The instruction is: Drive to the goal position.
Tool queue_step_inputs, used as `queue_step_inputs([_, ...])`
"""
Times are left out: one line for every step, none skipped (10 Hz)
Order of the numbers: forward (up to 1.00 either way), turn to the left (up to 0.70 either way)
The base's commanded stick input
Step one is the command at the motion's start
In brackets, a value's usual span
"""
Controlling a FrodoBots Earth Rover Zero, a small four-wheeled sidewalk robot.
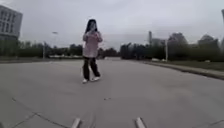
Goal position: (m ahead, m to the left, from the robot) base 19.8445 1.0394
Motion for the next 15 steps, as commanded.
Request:
queue_step_inputs([1.0,0.06])
queue_step_inputs([1.0,-0.06])
queue_step_inputs([1.0,-0.34])
queue_step_inputs([1.0,-0.34])
queue_step_inputs([1.0,-0.34])
queue_step_inputs([1.0,-0.34])
queue_step_inputs([1.0,-0.14])
queue_step_inputs([1.0,0.01])
queue_step_inputs([1.0,0.05])
queue_step_inputs([1.0,0.06])
queue_step_inputs([1.0,0.06])
queue_step_inputs([1.0,0.06])
queue_step_inputs([1.0,0.06])
queue_step_inputs([1.0,0.06])
queue_step_inputs([1.0,0.06])
